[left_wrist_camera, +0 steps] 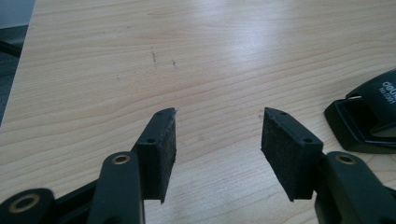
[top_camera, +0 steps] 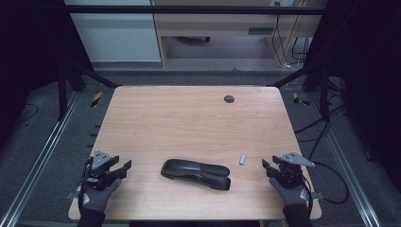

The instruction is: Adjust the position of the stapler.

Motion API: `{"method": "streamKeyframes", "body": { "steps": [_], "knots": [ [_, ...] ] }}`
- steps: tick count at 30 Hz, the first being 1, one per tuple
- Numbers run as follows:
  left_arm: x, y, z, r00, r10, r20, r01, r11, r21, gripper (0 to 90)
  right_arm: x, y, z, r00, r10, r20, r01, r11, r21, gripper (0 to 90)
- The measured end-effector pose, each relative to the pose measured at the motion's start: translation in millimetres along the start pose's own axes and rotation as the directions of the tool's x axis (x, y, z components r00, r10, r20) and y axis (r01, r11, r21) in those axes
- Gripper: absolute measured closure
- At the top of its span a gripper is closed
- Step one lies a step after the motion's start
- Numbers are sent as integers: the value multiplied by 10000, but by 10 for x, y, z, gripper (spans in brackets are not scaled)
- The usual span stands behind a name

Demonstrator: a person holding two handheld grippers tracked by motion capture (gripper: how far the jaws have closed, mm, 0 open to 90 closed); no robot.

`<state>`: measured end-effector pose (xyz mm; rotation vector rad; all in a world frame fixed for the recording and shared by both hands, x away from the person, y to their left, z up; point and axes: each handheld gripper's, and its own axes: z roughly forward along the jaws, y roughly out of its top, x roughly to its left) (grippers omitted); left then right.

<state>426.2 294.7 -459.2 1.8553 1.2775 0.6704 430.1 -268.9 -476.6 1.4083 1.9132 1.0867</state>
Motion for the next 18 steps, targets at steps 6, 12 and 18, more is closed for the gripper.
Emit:
{"method": "streamKeyframes", "body": {
  "steps": [6, 12, 18],
  "knots": [
    [-58, -5, -28, 10000, 9, 89, -8, 10000, -67, 495, 57, 21, -66, 9987, 34, -515, -36, 10000, -56, 641],
    [-101, -7, -63, 9999, 29, 149, -27, 9999, -148, 520, 166, 50, -76, 9960, -211, -872, 220, 9997, 94, 734],
    [-144, -8, -62, 9996, 168, 242, -166, 9998, -107, 533, 324, 75, -95, 9892, -341, -1428, 380, 9990, 246, 818]
  ]
}}
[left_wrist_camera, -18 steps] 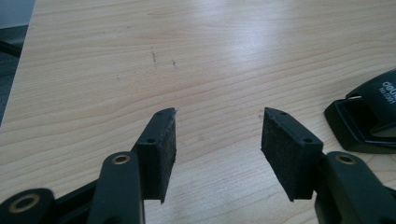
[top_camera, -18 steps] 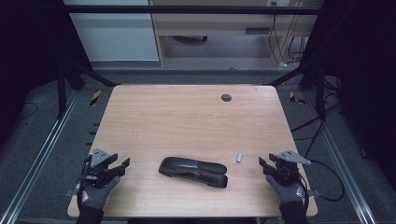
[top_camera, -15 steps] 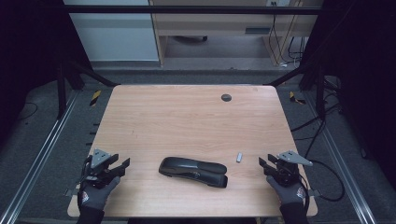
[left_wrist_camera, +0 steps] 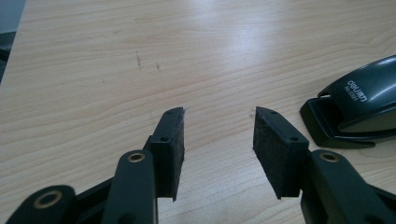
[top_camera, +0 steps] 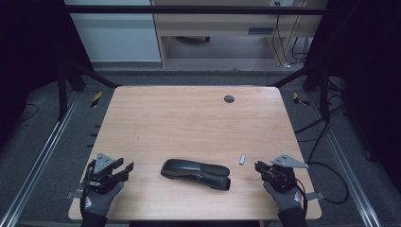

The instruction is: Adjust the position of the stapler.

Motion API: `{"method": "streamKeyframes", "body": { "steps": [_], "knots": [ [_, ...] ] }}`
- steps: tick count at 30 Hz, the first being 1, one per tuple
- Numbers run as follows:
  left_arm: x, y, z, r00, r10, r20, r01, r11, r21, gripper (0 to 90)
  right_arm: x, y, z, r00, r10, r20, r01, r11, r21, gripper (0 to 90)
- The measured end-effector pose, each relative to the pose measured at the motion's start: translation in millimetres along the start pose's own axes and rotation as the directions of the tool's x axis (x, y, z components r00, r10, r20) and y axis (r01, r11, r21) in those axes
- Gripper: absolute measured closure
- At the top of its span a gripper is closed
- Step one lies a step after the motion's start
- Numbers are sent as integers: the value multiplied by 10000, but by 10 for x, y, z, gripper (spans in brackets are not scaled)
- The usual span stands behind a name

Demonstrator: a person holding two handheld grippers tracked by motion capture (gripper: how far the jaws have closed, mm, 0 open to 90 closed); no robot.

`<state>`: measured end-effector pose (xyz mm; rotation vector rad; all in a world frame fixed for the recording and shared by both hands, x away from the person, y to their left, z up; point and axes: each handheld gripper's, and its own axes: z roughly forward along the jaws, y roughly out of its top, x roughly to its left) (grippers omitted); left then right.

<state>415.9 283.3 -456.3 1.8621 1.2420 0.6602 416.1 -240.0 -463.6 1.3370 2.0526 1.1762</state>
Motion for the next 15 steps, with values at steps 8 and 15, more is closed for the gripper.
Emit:
{"method": "streamKeyframes", "body": {
  "steps": [8, 15],
  "knots": [
    [-52, -4, 21, 9998, 153, 88, -154, 9998, 98, 523, 208, 16, 44, 9963, -333, -793, 344, 9993, 123, 876],
    [-90, 0, 9, 9995, 318, 69, -319, 9994, 115, 526, 365, -2, 77, 9904, -511, -1284, 553, 9980, 295, 892]
  ]
}}
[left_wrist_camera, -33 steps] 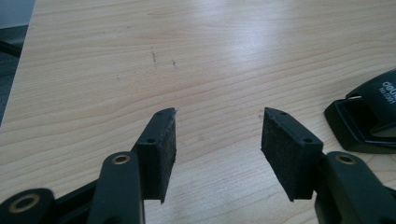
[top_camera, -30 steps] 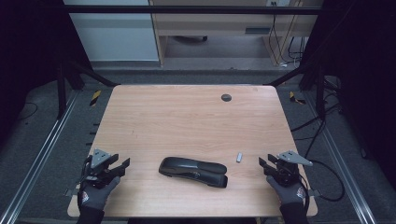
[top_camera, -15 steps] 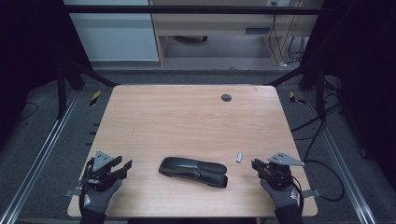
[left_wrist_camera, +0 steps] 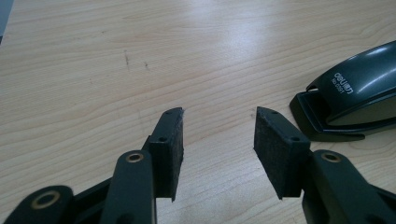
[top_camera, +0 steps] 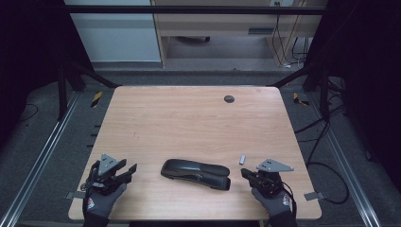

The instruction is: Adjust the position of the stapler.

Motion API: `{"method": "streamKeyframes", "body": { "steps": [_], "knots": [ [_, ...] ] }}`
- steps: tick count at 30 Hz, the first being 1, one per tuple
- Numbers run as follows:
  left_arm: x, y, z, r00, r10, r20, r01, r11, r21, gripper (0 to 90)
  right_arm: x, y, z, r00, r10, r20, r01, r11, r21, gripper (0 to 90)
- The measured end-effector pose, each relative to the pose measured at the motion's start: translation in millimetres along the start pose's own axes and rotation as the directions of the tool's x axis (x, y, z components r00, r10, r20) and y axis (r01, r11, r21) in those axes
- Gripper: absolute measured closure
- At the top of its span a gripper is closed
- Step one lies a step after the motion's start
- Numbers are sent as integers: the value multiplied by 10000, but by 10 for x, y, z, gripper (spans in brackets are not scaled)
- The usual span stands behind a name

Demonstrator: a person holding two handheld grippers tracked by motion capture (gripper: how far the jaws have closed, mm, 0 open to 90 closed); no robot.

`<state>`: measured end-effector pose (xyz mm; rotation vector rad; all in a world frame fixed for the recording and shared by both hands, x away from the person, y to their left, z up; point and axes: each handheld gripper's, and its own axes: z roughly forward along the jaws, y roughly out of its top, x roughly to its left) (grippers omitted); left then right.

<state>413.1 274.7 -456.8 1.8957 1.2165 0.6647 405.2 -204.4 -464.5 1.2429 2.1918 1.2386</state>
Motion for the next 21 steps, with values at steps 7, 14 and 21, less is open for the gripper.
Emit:
{"method": "streamKeyframes", "body": {
  "steps": [7, 14, 21],
  "knots": [
    [-30, 7, -8, 9999, 151, -22, -151, 9999, 5, 551, 125, -29, 50, 9987, -46, -512, 53, 9999, 130, 900],
    [-45, 11, -25, 9998, 162, -98, -162, 9999, -28, 631, 209, -64, 115, 9962, -81, -870, 112, 9993, 355, 900],
    [-54, 8, -19, 9998, 191, -62, -191, 9998, -8, 695, 314, -111, 204, 9925, -196, -1208, 288, 9968, 749, 900]
  ]
}}
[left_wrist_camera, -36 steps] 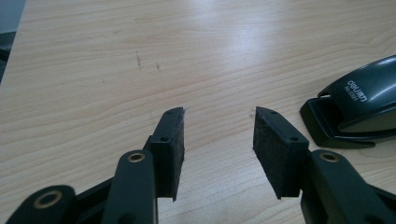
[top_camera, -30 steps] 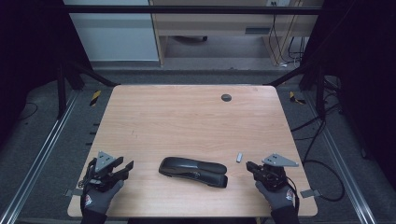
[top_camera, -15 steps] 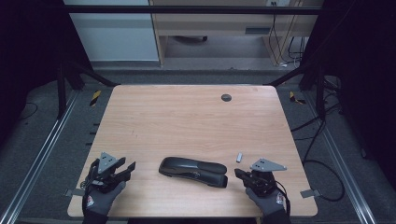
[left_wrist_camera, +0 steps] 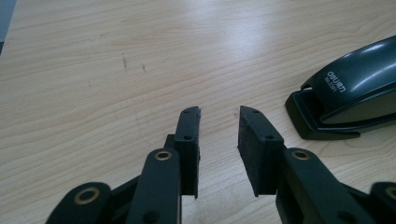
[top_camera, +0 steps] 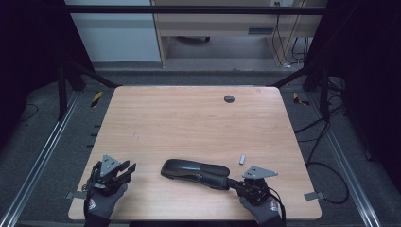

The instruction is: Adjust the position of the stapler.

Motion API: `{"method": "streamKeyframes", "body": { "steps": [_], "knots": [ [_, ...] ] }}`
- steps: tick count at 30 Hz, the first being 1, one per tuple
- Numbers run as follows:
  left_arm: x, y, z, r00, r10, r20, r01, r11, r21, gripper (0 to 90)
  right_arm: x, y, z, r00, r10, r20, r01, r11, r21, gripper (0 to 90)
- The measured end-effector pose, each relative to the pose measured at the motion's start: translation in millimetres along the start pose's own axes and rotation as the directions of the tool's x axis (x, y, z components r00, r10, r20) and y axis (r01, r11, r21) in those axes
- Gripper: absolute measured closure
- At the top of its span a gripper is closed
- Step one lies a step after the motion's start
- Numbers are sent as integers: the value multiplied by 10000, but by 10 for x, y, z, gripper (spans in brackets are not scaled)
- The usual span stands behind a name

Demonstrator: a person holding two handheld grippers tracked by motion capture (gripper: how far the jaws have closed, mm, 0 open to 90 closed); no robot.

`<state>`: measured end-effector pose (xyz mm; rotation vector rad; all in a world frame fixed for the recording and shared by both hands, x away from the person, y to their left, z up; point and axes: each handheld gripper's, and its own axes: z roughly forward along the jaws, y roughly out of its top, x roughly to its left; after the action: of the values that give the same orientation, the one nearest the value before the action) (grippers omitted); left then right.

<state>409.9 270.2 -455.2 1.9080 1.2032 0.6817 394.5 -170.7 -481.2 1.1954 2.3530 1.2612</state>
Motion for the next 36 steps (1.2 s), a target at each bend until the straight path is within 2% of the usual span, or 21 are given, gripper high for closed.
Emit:
{"method": "streamKeyframes", "body": {
  "steps": [9, 18, 23, 27, 36],
  "knots": [
    [9, -2, -2, 10000, -71, -35, 71, 10000, 4, 711, 108, -18, 110, 9995, -221, -213, 231, 9987, 448, 900],
    [11, 0, 1, 10000, -70, -64, 70, 10000, 7, 730, 150, -31, 176, 9985, -372, -398, 398, 9971, 647, 900],
    [13, -1, 2, 9999, -122, -45, 122, 9999, -34, 734, 154, -39, 203, 9984, -478, -309, 501, 9956, 790, 900],
    [13, -1, 1, 9999, -130, -31, 130, 9999, -42, 734, 146, -41, 215, 9982, -600, -52, 602, 9935, 967, 900],
    [13, 1, -2, 10000, -72, -21, 72, 10000, -17, 735, 126, -33, 206, 9985, -550, 56, 543, 9943, 921, 900]
  ]
}}
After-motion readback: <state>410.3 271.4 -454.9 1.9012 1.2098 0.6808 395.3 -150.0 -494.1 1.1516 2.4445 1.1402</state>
